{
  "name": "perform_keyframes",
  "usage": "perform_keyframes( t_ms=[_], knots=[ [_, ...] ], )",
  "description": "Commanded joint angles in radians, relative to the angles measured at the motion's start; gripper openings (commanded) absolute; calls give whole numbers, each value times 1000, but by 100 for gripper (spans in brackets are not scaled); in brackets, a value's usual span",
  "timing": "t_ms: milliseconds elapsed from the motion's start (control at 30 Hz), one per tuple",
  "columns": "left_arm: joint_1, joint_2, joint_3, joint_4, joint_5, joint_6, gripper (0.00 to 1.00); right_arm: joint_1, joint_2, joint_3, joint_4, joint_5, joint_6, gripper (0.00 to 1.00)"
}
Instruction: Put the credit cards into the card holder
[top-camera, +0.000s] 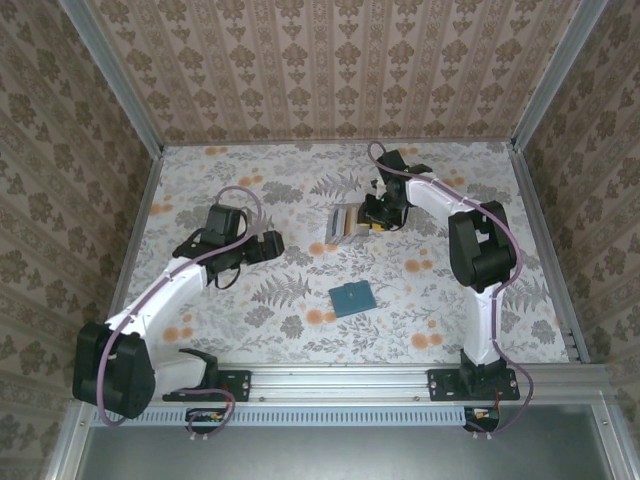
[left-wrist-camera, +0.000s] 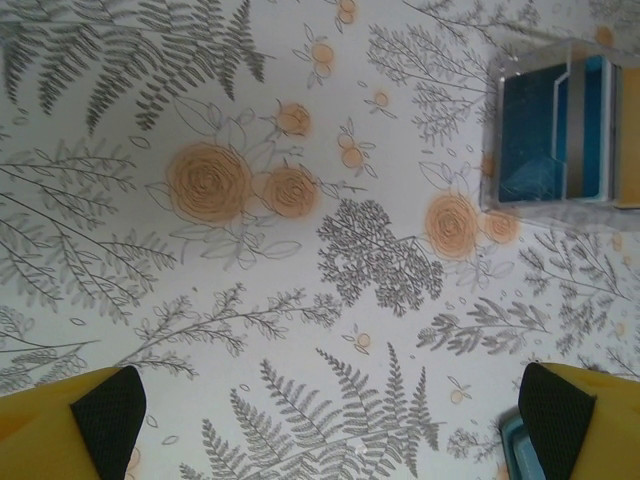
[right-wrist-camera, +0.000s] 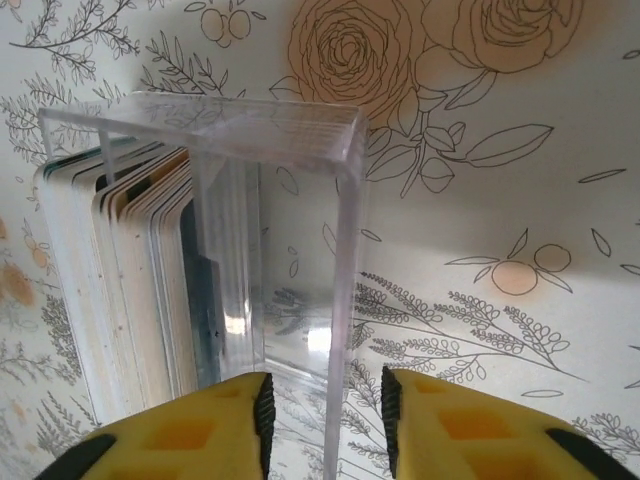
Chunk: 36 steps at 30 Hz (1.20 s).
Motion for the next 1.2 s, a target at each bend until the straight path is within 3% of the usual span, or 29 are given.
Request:
perform_keyframes(
  t_ms=[0,167,333,433,567,700,967,1033,1167],
  knots=[
    [-26,-32,-33,67,105,-8,100,-6,-85,-22,-7,-16,-31,48],
    [-107,-53,-92,124,194,-13,100,-9,-270,-197,78,2,-17,53],
    [-236,-51,-108,110,230,33,100,3,-555,-543,178,-18,-9,55],
    [-266,-11,-114,100,240,20,100,88,-658,-689,217,-21,-18,56],
    [-282,94,-132,196,325,-38,96,194,-641,-789,234,26,-22,51],
    [-301,207,-124,327,457,-123,83,200,-582,-841,311,-84,29,49],
    [-322,250,-157,413,407,-179,78,236,-513,-885,462,-196,126,46],
    [-310,259,-164,412,399,-186,73,253,-500,-904,545,-256,189,43],
    [-257,240,-195,416,391,-226,68,354,-521,-936,737,-325,349,45]
  ],
)
